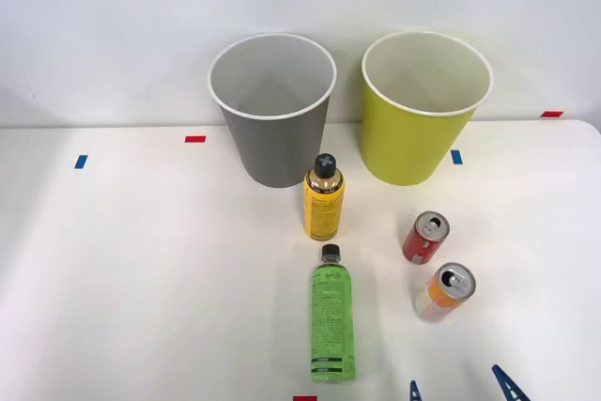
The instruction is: Put cans in the gray bin, plastic bottles in the light green bin
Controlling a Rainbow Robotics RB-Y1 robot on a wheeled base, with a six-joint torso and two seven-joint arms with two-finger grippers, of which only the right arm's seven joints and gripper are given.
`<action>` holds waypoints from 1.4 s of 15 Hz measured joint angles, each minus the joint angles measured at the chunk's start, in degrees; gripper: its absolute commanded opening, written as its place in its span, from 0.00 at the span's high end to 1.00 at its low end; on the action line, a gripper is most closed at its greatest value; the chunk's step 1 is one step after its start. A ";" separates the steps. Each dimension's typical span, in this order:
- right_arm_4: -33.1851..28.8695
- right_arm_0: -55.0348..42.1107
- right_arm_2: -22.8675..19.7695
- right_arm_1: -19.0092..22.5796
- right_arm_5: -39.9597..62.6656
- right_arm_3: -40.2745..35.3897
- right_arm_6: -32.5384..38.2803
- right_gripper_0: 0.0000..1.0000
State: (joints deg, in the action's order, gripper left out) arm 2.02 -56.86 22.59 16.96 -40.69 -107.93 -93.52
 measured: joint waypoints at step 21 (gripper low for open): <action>0.14 0.84 -0.22 -0.40 -0.32 1.71 -0.05 0.00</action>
State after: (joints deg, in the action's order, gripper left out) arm 2.16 -56.03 22.37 16.56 -41.01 -106.22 -93.57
